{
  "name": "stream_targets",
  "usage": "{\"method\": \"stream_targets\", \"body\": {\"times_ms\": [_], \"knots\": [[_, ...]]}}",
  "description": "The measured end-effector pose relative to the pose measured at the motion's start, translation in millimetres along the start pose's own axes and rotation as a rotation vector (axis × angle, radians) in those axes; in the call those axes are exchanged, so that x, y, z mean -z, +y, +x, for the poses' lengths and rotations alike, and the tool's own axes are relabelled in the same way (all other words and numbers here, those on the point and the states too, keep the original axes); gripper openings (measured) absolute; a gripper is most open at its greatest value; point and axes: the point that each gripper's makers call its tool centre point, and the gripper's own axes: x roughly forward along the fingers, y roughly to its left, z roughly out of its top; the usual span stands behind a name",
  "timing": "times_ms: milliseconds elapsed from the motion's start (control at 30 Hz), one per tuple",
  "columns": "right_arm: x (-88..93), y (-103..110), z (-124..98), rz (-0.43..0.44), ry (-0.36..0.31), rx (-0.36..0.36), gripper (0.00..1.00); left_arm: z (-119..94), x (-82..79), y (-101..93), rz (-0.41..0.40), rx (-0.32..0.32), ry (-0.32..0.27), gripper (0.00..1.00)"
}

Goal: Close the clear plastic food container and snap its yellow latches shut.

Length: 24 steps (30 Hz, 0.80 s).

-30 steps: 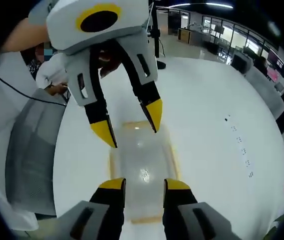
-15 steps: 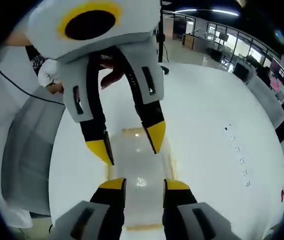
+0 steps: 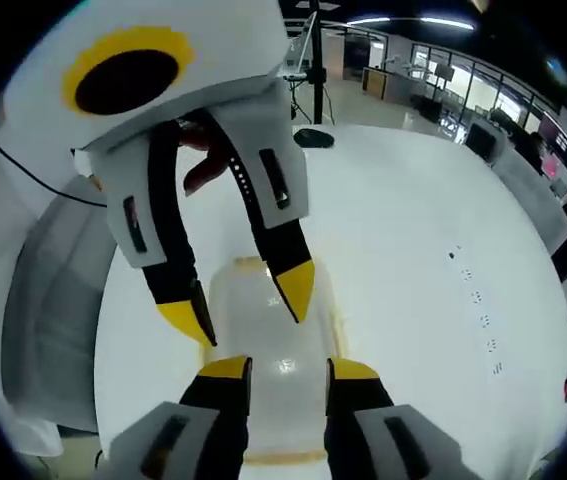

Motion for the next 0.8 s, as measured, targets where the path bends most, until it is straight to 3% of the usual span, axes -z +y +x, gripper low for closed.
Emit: {"method": "stream_targets", "body": {"times_ms": [600, 800], "knots": [[-2.4, -12, 6, -0.003, 0.003, 0.016, 0.30, 4, -0.5, -13.4, -0.016, 0.002, -0.002, 0.33], [-3.2, -17, 8, 0.000, 0.010, 0.009, 0.33, 6, 1.6, -24.8, 0.004, 0.006, -0.005, 0.39]]}}
